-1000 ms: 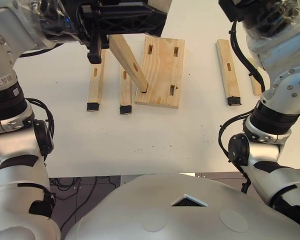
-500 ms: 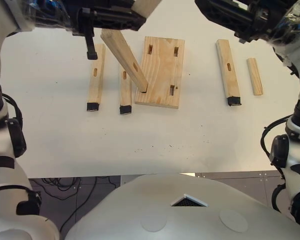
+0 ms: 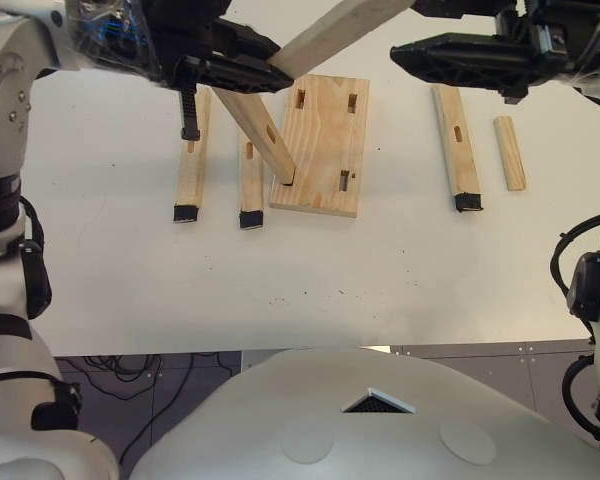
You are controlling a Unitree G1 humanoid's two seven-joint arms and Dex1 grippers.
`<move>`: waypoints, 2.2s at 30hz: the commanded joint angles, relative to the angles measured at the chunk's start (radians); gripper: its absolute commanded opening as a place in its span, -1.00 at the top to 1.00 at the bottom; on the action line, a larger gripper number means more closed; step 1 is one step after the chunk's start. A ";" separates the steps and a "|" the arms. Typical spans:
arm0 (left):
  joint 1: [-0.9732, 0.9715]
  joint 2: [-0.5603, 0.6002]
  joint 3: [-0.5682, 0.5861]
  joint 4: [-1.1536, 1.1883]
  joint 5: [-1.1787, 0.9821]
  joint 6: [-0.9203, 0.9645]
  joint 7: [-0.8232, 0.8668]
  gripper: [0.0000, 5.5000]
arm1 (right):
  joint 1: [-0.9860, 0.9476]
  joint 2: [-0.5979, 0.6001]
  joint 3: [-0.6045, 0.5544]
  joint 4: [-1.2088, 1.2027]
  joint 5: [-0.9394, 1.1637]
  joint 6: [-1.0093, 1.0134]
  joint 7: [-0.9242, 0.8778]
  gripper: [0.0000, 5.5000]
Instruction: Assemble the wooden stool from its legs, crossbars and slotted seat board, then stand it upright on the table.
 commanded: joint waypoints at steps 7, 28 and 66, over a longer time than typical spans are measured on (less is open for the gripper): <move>-0.006 -0.017 -0.076 -0.007 0.134 -0.064 -0.001 0.87 | -0.029 0.033 0.049 -0.010 -0.056 -0.013 0.005 0.11; -0.023 -0.046 -0.063 0.018 0.207 -0.116 -0.031 0.66 | 0.034 0.054 0.123 -0.022 -0.230 -0.149 -0.022 0.82; 0.141 -0.199 0.081 0.445 0.238 0.037 0.299 0.45 | 0.371 0.264 0.099 0.089 -0.231 -0.261 -0.135 0.85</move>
